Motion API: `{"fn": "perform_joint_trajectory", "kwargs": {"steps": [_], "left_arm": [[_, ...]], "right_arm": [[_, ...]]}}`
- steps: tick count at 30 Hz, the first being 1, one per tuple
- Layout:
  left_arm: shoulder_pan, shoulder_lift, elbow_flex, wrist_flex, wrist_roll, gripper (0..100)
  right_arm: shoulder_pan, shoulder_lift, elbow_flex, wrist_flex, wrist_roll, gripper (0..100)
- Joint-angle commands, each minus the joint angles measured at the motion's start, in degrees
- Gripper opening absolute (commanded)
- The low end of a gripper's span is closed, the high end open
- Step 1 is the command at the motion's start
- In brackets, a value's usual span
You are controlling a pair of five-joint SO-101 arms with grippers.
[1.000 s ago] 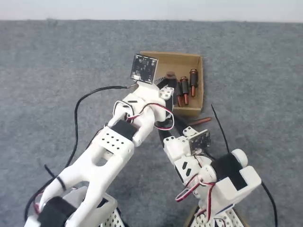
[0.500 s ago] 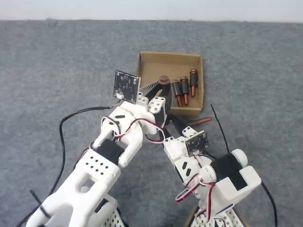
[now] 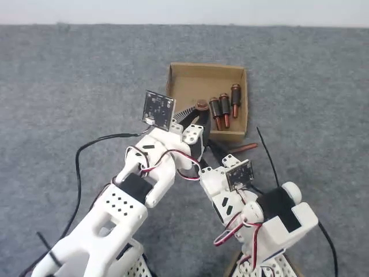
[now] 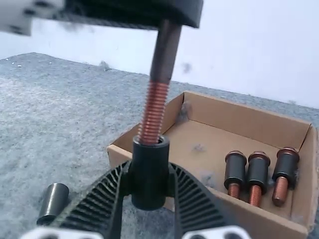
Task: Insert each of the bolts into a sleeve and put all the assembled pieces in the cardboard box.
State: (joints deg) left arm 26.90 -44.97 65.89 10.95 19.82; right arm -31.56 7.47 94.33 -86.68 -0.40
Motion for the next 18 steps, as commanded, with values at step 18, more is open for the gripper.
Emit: {"fn": "perform_joint_trajectory", "kwargs": {"steps": [18], "left_arm": [[-4.48, -2.90, 5.14, -13.01, -0.53, 1]], "right_arm": [[-0.04, -2.51, 1.49, 0.31, 0.79, 0.6]]}}
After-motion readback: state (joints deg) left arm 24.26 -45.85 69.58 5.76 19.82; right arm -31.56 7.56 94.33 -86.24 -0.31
